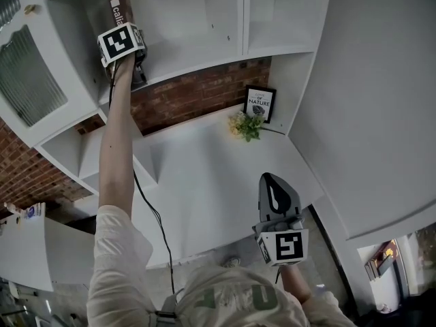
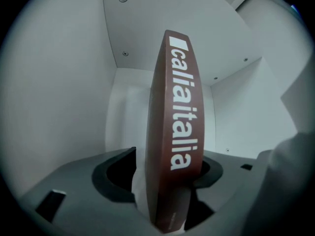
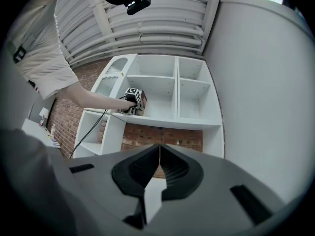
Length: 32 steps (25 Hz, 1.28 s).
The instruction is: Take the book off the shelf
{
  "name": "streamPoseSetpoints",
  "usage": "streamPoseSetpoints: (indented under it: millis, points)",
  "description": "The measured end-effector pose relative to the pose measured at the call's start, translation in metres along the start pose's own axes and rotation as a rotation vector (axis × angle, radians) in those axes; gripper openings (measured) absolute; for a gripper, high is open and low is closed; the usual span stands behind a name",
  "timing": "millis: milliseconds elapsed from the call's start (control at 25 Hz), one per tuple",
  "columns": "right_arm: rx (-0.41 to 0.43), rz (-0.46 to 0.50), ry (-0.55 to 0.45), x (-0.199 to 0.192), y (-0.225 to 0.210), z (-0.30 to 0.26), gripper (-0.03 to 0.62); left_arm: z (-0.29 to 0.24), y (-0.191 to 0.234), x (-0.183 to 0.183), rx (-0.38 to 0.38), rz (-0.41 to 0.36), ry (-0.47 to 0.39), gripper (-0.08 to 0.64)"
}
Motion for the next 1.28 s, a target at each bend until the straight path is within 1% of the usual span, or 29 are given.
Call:
streamPoseSetpoints:
  millis: [40,120,160,440,640,920,1040,1160,1200,1280]
  points:
    - [-0.001,-0.001,-0.001,0.000,0.000,0.000,0.017,0.000,0.001,-0.001,0.004,0.000,0.004,0.277]
    - [-0.002,-0.004,0.001,-0.001,0.000,0.001,0.017,0.000,0.002,-0.002,0.020,0.000,0.015,0.185]
    - [-0.002,-0.005,0.003,-0.001,0.000,0.001,0.018,-0.001,0.003,-0.003,0.025,0.000,0.020,0.163]
    - [0.003,-0.015,0.002,-0.001,0.002,-0.001,0.017,-0.004,0.001,-0.002,0.027,-0.022,0.024,0.155]
    - [0.012,-0.019,-0.009,0.001,0.005,-0.002,0.017,-0.004,0.002,-0.003,0.032,-0.001,0.019,0.153]
    - [0.008,-0.032,-0.040,0.013,0.011,0.001,0.017,0.001,0.001,0.000,0.033,0.007,-0.004,0.152]
    - [0.008,-0.027,-0.048,0.020,0.009,0.007,0.017,0.021,-0.005,-0.004,-0.009,0.032,-0.007,0.152]
    - [0.008,-0.031,-0.051,0.027,0.006,0.011,0.017,0.049,-0.017,-0.007,-0.080,0.079,-0.052,0.152]
    - [0.014,-0.035,-0.052,0.030,0.007,0.011,0.017,0.058,-0.020,-0.006,-0.098,0.078,-0.076,0.152]
    - [0.036,-0.043,-0.049,0.033,0.012,0.011,0.018,0.078,-0.024,-0.006,-0.115,0.047,-0.128,0.152]
Point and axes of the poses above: the fingertips, and each gripper's own axes: z backward along the fingers, y to its left, x out of its top, the point moved 2 cm from there along z, backward along the fingers, and after that the axes turned 12 degrees about z, right-handed, at the moved point
